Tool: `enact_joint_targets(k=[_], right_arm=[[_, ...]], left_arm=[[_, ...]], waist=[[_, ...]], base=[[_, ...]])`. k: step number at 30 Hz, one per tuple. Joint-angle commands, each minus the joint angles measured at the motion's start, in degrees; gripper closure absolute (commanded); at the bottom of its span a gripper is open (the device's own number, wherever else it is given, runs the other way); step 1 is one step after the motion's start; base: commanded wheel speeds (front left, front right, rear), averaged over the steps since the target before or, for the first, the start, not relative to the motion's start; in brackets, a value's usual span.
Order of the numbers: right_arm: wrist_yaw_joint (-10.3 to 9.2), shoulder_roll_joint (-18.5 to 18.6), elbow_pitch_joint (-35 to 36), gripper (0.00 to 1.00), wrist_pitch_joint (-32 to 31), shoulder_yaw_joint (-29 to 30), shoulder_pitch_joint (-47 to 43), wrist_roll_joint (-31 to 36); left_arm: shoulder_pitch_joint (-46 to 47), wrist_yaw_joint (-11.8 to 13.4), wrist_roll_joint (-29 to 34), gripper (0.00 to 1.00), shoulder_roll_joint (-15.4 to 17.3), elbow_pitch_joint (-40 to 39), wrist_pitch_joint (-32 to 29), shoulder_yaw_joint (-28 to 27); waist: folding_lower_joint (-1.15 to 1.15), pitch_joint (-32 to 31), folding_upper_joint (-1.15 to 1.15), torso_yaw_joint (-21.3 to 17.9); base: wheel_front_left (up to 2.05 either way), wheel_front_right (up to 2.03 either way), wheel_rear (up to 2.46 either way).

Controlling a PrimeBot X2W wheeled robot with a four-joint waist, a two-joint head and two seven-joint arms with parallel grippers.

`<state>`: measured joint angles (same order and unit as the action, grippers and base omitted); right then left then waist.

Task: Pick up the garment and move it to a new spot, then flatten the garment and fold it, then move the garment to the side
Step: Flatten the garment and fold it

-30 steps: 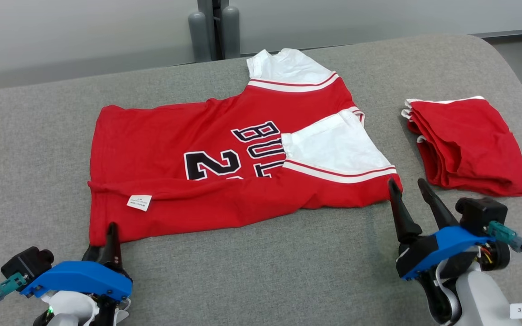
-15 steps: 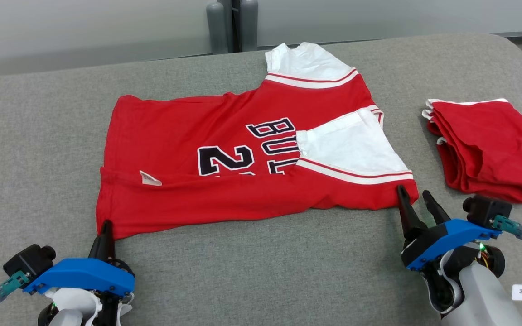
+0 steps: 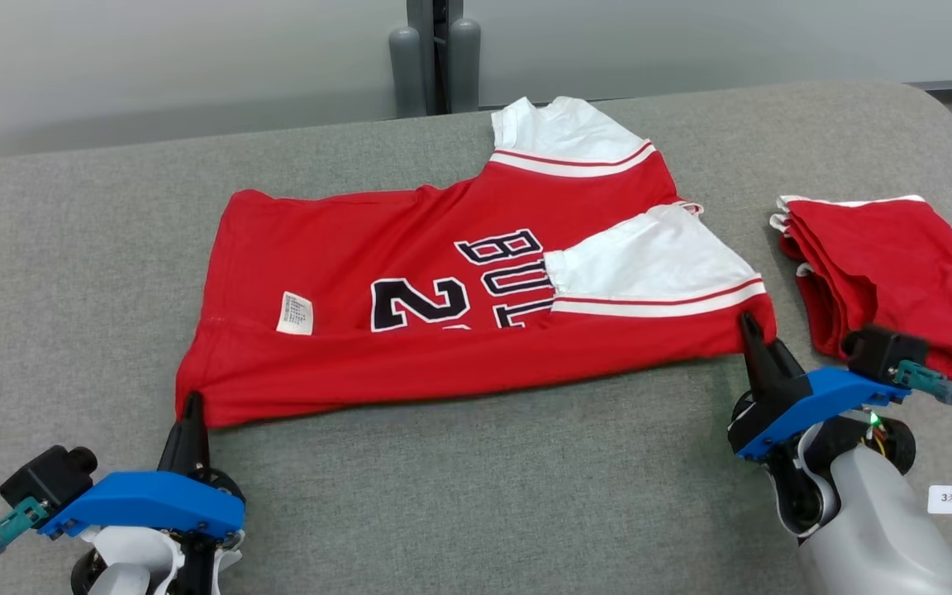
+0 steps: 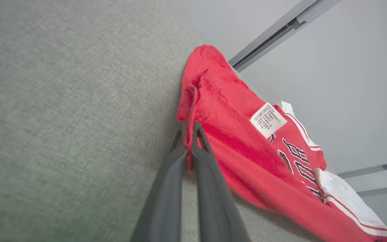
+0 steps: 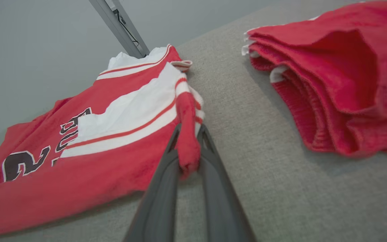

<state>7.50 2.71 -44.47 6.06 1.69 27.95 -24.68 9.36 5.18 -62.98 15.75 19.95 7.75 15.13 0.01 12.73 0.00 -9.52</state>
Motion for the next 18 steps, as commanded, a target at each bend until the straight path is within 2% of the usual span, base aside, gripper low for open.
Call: enact_joint_targets(k=[1,7,14,18], right_arm=[[-0.01,0.3,1.2,1.00,0.2,0.8,0.2,0.7],[-0.01,0.3,10.8,1.00,-4.4,3.2,-6.6,3.1],[-0.01,0.3,26.5,1.00,-14.4,7.0,-22.1,4.2],[-0.01,0.3,31.3,1.00,-17.3,7.5,-29.4,1.8]], left_arm=[[-0.7,-0.1,-0.2,1.00,0.6,-1.2,0.5,-0.5],[-5.9,0.4,0.2,1.00,1.9,-9.3,0.3,-0.1],[-18.0,3.9,1.0,1.00,3.3,-18.6,-0.9,2.0],[-23.0,5.5,0.9,1.00,3.4,-19.8,-1.0,2.9]], waist=[[-0.01,-0.5,0.00,-0.1],[-0.01,-2.5,0.00,0.4],[-0.01,-3.3,0.00,1.0],[-0.01,-3.4,0.00,1.2]], base=[[0.00,0.00,0.00],[0.00,0.00,0.00],[0.00,0.00,0.00],[0.00,0.00,0.00]])
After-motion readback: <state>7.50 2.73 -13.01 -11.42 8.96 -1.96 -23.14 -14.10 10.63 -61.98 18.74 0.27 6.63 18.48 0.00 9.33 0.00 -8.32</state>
